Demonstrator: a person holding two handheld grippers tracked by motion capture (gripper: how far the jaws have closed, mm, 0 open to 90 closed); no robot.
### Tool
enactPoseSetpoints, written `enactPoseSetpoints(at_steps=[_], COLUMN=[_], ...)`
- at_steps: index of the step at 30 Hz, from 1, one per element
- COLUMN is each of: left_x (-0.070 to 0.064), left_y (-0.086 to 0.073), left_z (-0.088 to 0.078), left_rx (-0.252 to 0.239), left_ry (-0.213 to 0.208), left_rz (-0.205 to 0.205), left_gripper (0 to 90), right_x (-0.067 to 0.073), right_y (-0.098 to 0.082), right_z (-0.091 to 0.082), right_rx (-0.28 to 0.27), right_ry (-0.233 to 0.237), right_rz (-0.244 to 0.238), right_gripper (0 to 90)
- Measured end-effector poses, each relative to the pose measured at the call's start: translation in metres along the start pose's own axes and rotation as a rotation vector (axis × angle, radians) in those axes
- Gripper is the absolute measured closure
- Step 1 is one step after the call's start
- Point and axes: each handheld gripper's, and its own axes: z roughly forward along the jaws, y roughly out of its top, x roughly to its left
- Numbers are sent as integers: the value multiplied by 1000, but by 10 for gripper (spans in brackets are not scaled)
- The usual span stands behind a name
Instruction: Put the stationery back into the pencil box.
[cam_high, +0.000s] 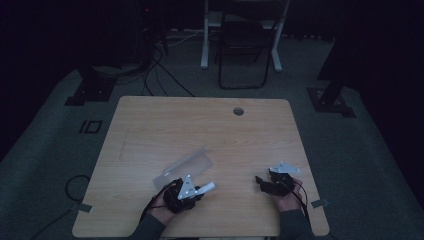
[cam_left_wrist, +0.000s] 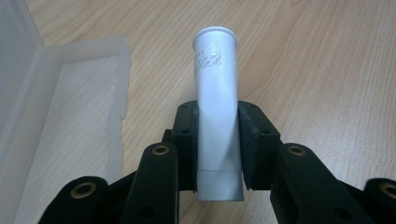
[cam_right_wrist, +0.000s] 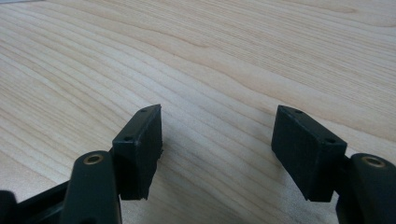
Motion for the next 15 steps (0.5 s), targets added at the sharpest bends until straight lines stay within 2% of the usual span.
enactPoseSetpoints(at_steps=[15], left_x=[-1], left_y=[7], left_z=[-8], left_rx=[-16], left_ry=[21], left_rz=[19], left_gripper=[707], right_x=[0], right_y=[0], right_z=[0], right_rx=[0], right_ry=[0], right_rz=[-1], right_gripper=[336])
